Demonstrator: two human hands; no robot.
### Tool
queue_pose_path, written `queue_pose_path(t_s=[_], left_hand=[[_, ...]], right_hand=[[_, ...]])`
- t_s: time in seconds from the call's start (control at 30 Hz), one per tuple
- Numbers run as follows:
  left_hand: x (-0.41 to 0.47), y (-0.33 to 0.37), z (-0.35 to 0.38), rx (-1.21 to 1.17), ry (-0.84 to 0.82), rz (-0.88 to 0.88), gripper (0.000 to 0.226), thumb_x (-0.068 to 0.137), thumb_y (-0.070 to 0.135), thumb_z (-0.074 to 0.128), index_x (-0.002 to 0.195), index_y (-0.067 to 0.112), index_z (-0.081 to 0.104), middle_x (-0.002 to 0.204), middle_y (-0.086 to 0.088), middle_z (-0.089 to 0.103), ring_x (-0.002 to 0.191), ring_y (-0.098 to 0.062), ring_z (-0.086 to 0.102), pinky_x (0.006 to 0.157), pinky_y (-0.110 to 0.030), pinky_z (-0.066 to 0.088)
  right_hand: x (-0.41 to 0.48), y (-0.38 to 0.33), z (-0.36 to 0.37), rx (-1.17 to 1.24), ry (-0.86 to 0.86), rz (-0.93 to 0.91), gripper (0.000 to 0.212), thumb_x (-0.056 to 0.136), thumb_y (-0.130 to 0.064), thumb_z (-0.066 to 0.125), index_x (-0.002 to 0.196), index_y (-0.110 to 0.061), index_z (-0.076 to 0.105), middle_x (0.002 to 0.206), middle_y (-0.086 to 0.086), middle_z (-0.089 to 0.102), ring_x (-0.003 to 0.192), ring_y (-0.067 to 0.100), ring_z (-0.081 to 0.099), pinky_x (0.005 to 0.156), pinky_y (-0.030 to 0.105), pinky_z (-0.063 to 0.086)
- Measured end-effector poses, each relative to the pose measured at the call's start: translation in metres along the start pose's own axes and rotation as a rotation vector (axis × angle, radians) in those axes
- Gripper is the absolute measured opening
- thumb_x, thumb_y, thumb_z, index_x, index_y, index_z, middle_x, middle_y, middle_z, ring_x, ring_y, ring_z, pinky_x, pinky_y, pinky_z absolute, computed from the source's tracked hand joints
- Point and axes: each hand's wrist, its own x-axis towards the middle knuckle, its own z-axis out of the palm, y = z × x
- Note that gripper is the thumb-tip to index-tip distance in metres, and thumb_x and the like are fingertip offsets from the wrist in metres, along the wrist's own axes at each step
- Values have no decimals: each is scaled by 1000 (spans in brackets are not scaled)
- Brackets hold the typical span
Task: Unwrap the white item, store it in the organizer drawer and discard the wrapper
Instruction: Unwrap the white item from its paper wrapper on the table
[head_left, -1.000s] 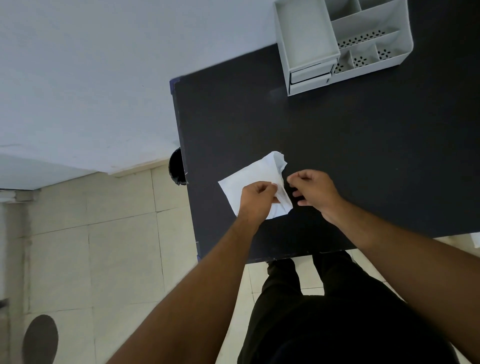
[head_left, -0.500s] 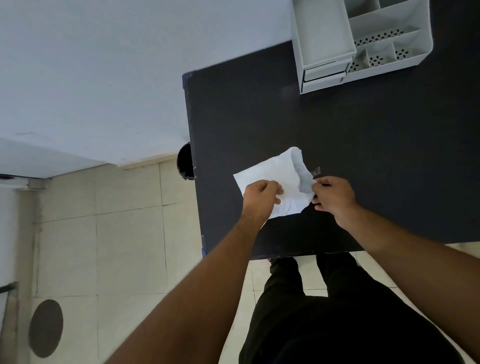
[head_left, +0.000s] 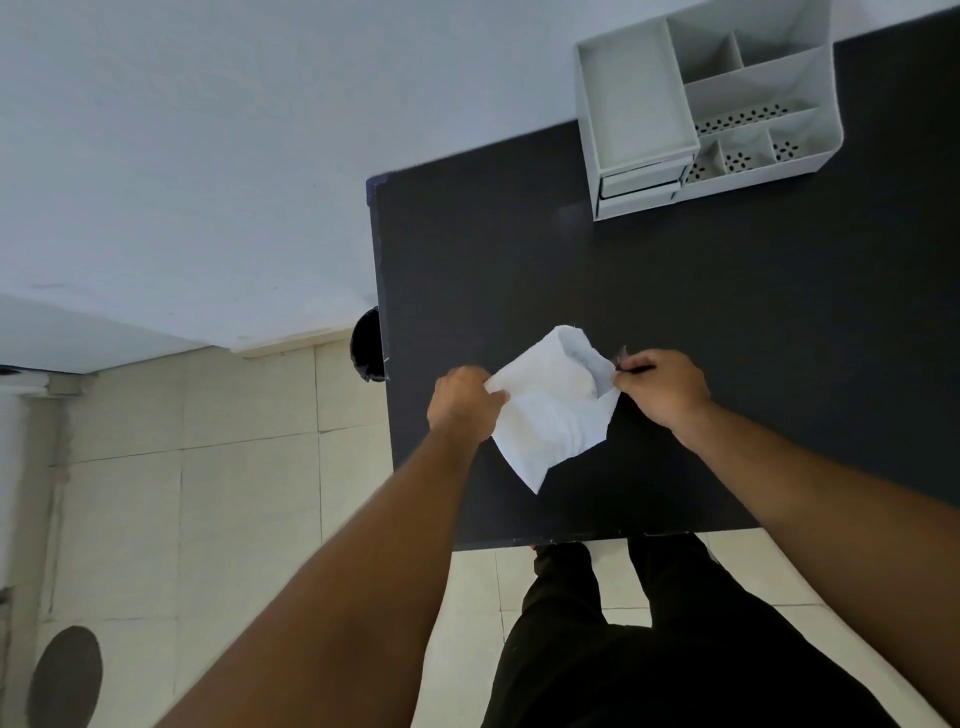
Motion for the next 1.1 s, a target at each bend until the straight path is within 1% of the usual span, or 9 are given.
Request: queue_pose_path(t_s=[0.1,0.23,0.33,0.43,0.6,0.77,0.83,0.97,1.1], left_hand=[[-4,0,-7,-49,55,33,22,90,37,72,102,18,73,100,-2,70,100,-25,65,81,-44,60],[-8,10,-30,-149,254,160,19,94,33,69,105,18,68,113,3,56,112,-19,50,95,-37,49],[-13,24,-55,-279,410,274,12,95,24,68,103,17,62,105,10,51,104,-16,50,88,-32,49],[-20,29,-64,-260,525,428,15,91,8,67,103,14,62,107,8,58,102,-18,54,81,-31,49],[-33,0,-28,-35,444,537,25,76,-2,70,94,14,64,111,-5,65,104,-27,58,81,-39,54],[-56,-24,1,149,-28,426,23,89,38,73,105,25,63,131,4,59,121,-17,52,98,-31,47],[-60,-25,4,39,-8,347,29,89,46,70,108,26,63,130,5,60,120,-15,53,99,-32,48],[-48,-15,2,-143,299,48,44,92,46,65,128,22,59,135,-1,55,123,-22,53,93,-39,51],[-27,-4,-10,-628,117,-402,72,90,47,69,146,12,40,140,-7,53,125,-29,55,90,-38,48]], right_hand=[[2,-3,1,-16,-34,-57,9,91,-20,70,86,-28,74,97,-8,72,96,14,67,84,31,53],[0,-19,-1,-5,-17,-113,7,93,-22,66,93,-23,73,93,-10,69,96,16,67,86,34,53],[-2,-34,-1,73,34,-151,8,93,-26,66,97,-21,71,94,-7,70,94,17,66,88,39,55],[-7,-43,0,135,79,-199,8,94,-25,63,99,-22,69,94,-7,69,92,13,65,83,34,54],[-10,-32,7,211,102,-132,11,94,-23,60,102,-26,68,98,-4,70,93,18,68,88,43,58],[-15,-14,18,155,-40,-19,19,96,-27,60,114,-26,65,101,-5,69,89,16,69,76,35,57],[-16,-13,23,146,-53,-11,22,96,-30,60,118,-25,65,101,-7,68,88,15,69,75,33,56],[-13,-16,28,160,-34,-5,33,95,-40,59,125,-25,62,101,-8,69,85,15,71,83,40,60],[-5,-25,29,125,4,-19,52,93,-47,58,142,-32,48,92,-17,62,92,18,71,89,48,59]])
